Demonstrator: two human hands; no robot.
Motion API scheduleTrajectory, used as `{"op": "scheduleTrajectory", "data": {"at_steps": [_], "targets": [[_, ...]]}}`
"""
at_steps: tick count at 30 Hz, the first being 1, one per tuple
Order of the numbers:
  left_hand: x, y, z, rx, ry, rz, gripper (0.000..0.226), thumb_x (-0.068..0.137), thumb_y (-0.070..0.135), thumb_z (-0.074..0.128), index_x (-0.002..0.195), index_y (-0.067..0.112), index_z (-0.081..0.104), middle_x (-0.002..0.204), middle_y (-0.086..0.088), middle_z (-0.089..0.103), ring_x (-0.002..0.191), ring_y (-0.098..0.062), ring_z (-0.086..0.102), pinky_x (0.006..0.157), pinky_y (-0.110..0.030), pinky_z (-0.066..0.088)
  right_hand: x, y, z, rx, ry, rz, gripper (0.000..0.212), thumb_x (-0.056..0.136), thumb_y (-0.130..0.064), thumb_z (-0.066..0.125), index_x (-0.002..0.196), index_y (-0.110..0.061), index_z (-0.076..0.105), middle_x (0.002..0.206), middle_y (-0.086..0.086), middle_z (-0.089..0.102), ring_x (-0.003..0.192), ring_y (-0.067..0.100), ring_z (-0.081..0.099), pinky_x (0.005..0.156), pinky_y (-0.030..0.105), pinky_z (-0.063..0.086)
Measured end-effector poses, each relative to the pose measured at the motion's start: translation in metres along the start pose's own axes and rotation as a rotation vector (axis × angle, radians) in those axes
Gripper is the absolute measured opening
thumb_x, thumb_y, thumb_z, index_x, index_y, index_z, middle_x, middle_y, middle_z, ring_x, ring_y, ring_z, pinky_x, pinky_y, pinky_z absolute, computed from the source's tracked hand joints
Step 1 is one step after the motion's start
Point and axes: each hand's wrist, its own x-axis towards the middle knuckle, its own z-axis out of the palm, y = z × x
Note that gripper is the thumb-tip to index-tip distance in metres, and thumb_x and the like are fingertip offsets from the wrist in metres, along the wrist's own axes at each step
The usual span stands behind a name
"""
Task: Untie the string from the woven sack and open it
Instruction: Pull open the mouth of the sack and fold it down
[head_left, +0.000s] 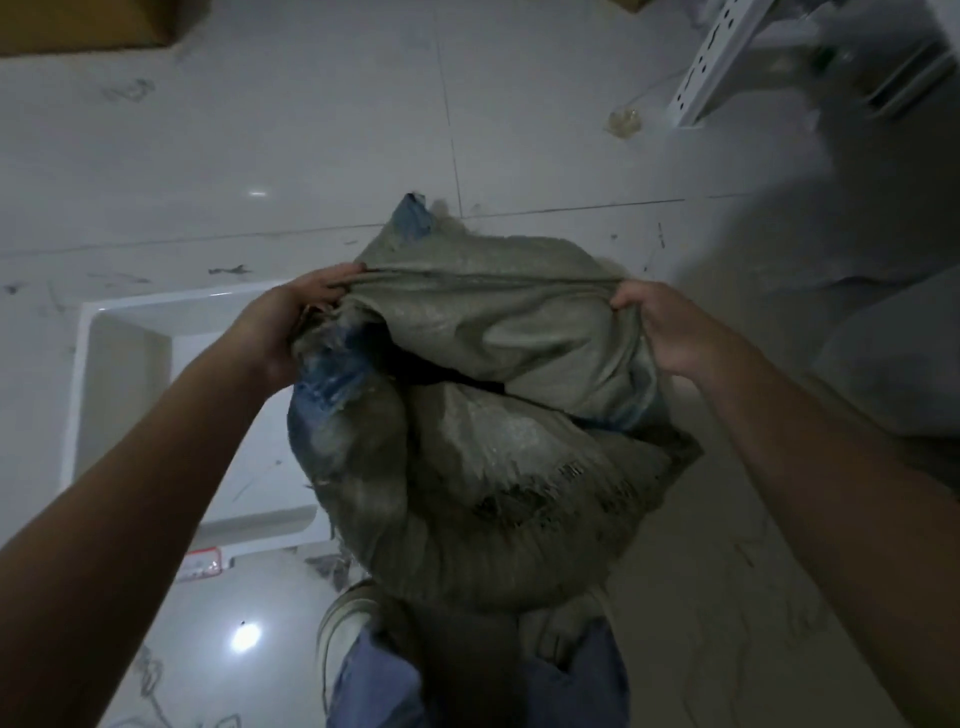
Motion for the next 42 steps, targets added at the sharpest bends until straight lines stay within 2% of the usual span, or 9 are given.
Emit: {"op": "scheduleTrajectory", "data": {"at_steps": [6, 10, 15, 18, 23, 29, 32, 36, 42], "targets": [[0.024, -0.022, -0.006, 0.165, 0.158, -0.192, 0.05, 0.098, 0.003, 0.032, 0.061, -0.003, 0.067, 0.063, -0.009, 0.066, 0.06, -0.013, 0.062, 0.048, -0.006, 0.047, 0.013, 0.023, -0.01, -0.143, 0.177, 0.173, 0.028, 0.098, -0.02, 0.046, 0.078, -0.006, 0.06, 0.088, 0.019, 0.071, 0.056, 0.019, 0.065, 0.056, 0.023, 0.053], [0.017, -0.032, 0.013, 0.867, 0.2, -0.226, 0.039, 0.098, 0.013, 0.042, 0.127, -0.013, 0.049, 0.127, -0.027, 0.054, 0.114, -0.032, 0.052, 0.098, -0.031, 0.043, 0.022, 0.031, -0.002, -0.839, 0.29, 0.218, 0.034, 0.09, -0.03, 0.061, 0.103, 0.002, 0.06, 0.119, 0.019, 0.057, 0.096, 0.031, 0.058, 0.086, 0.037, 0.047], [-0.01, -0.017, 0.038, 1.563, 0.578, 0.626, 0.024, 0.083, 0.007, 0.05, 0.101, -0.006, 0.059, 0.096, -0.028, 0.061, 0.09, -0.04, 0.057, 0.076, -0.044, 0.045, -0.003, 0.026, 0.031, -1.118, 0.562, -0.874, 0.009, 0.085, -0.005, 0.05, 0.079, -0.002, 0.056, 0.083, 0.008, 0.053, 0.076, 0.019, 0.047, 0.069, 0.031, 0.039], [-0.046, -0.038, 0.075, 1.615, 0.152, 1.115, 0.01, 0.072, 0.012, 0.06, 0.077, 0.003, 0.063, 0.073, -0.016, 0.063, 0.067, -0.031, 0.061, 0.058, -0.033, 0.049, -0.038, 0.047, 0.064, -1.367, 0.079, -0.889, 0.012, 0.082, -0.007, 0.051, 0.08, -0.008, 0.063, 0.082, 0.008, 0.064, 0.075, 0.023, 0.058, 0.066, 0.032, 0.046], [-0.044, -0.105, 0.086, 1.915, -0.363, 0.704, 0.052, 0.068, 0.042, 0.051, 0.103, 0.009, 0.068, 0.099, -0.01, 0.07, 0.088, -0.026, 0.068, 0.076, -0.031, 0.056, -0.037, 0.084, 0.064, -1.652, -0.009, -0.191, 0.069, 0.075, -0.059, 0.062, 0.124, -0.012, 0.048, 0.126, 0.012, 0.05, 0.119, 0.031, 0.049, 0.093, 0.036, 0.045], [-0.019, -0.095, 0.064, 1.875, -0.485, 0.463, 0.107, 0.063, 0.079, 0.021, 0.148, 0.016, 0.026, 0.151, -0.008, 0.036, 0.138, -0.022, 0.037, 0.113, -0.032, 0.028, -0.061, 0.133, 0.057, -1.705, -0.319, -0.475, 0.054, 0.084, -0.046, 0.057, 0.127, -0.014, 0.051, 0.126, 0.008, 0.053, 0.117, 0.025, 0.049, 0.096, 0.035, 0.04], [-0.02, -0.102, 0.056, 1.733, -0.534, 0.542, 0.094, 0.067, 0.065, 0.007, 0.146, 0.02, 0.034, 0.151, -0.006, 0.039, 0.137, -0.021, 0.04, 0.112, -0.031, 0.03, -0.067, 0.137, 0.056, -1.355, -0.512, -0.306, 0.031, 0.095, -0.026, 0.048, 0.12, -0.013, 0.059, 0.121, 0.005, 0.06, 0.111, 0.019, 0.056, 0.095, 0.031, 0.044], [-0.031, -0.136, 0.059, 1.692, -0.415, 0.767, 0.047, 0.083, 0.044, 0.034, 0.08, 0.021, 0.075, 0.076, -0.002, 0.073, 0.069, -0.021, 0.071, 0.063, -0.026, 0.056, -0.045, 0.131, 0.05, -1.255, -0.366, -0.416, 0.04, 0.089, 0.001, 0.04, 0.124, -0.006, 0.057, 0.13, 0.012, 0.056, 0.122, 0.022, 0.051, 0.105, 0.032, 0.038], [-0.045, -0.142, 0.084, 1.595, -0.196, 0.188, 0.059, 0.091, 0.057, 0.034, 0.106, 0.01, 0.067, 0.109, -0.013, 0.07, 0.102, -0.027, 0.065, 0.091, -0.031, 0.045, -0.008, 0.137, 0.047, -1.855, -0.138, -0.343, 0.086, 0.078, -0.075, 0.011, 0.145, -0.024, 0.031, 0.143, 0.011, 0.047, 0.138, 0.027, 0.034, 0.115, 0.048, 0.015]]}}
